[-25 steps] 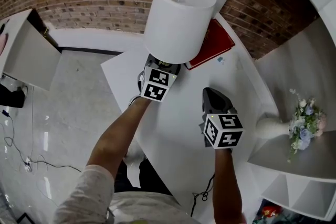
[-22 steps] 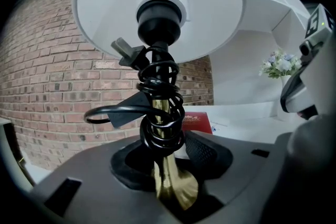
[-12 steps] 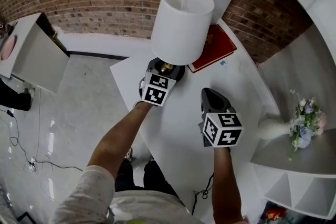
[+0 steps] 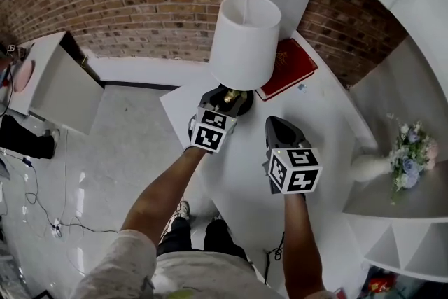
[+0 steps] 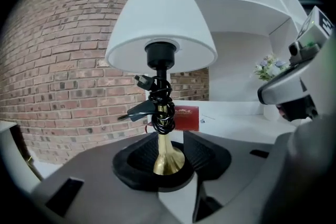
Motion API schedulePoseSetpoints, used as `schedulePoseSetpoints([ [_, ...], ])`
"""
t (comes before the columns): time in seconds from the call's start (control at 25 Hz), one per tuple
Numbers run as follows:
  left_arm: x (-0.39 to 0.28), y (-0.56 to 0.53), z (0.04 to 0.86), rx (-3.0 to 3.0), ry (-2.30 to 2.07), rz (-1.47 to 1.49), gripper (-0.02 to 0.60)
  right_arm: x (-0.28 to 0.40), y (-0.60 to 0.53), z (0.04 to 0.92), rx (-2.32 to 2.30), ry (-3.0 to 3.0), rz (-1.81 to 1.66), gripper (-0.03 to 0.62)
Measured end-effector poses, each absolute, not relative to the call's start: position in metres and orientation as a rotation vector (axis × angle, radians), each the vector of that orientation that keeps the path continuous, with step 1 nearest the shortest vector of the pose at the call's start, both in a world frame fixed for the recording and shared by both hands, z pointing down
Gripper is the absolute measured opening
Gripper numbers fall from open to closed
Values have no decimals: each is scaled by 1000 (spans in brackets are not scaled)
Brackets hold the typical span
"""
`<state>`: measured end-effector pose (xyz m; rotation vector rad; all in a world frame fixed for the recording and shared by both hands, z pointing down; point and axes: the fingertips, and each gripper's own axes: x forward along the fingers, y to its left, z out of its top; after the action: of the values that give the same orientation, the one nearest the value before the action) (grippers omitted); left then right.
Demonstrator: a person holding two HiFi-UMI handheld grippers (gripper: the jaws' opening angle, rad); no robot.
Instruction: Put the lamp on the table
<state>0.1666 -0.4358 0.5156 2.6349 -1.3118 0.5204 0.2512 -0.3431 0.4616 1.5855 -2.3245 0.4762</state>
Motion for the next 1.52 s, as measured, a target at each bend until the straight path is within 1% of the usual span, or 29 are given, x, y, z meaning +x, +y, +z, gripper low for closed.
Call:
schedulePoseSetpoints([
  [0.4,145,-392,484,2669,-1265,594,141,240,-333,434,1644,-2328,416,3],
  [0.76,120,-364,432,2707,-1226,516,137,226,-324,412,1693,-2344,402,3],
  [1.0,100,-345,411,2717,-1206,517,133,211,-313,396,1715,-2354,392,3],
  [1.24,72,-336,395,2726,-1224,491,118,198,-302,385,1736,-2340,358,3],
  [1.52,42,-333,379,2755,-1205,507,84,180,-291,371,1771,-2322,320,3],
])
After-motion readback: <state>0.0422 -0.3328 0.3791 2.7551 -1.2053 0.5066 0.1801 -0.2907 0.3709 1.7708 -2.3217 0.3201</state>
